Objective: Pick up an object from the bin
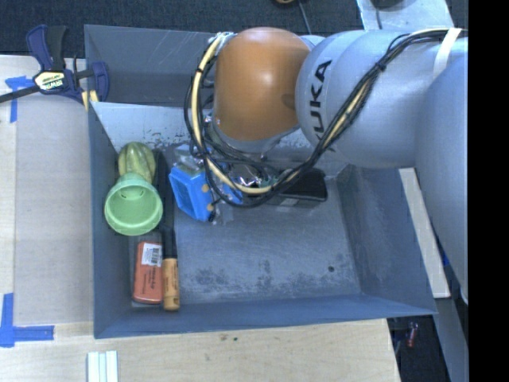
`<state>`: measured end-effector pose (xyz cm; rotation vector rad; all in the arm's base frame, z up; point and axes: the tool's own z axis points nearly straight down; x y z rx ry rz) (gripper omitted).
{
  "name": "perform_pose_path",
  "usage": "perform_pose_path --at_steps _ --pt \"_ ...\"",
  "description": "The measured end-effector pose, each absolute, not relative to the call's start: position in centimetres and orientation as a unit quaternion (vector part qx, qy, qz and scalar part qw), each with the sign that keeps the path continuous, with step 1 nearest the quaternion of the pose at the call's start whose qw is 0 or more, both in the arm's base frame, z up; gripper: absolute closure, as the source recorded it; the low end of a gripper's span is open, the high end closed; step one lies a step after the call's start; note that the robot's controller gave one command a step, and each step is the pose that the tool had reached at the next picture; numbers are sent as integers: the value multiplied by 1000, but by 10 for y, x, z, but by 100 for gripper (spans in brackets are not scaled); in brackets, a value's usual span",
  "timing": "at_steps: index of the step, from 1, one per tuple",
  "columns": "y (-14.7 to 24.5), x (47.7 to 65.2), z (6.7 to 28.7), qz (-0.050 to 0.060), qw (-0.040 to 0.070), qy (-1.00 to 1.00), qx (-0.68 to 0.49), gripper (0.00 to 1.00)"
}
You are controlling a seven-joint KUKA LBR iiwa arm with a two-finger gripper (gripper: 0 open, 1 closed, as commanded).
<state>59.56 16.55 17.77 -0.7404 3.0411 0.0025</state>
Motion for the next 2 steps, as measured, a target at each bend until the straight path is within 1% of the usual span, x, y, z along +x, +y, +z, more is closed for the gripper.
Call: perform_pose_path --at_steps 1,2 --pt "180 604 167 2 8 989 -151 100" --pt "168 599 263 1 7 978 -208 100"
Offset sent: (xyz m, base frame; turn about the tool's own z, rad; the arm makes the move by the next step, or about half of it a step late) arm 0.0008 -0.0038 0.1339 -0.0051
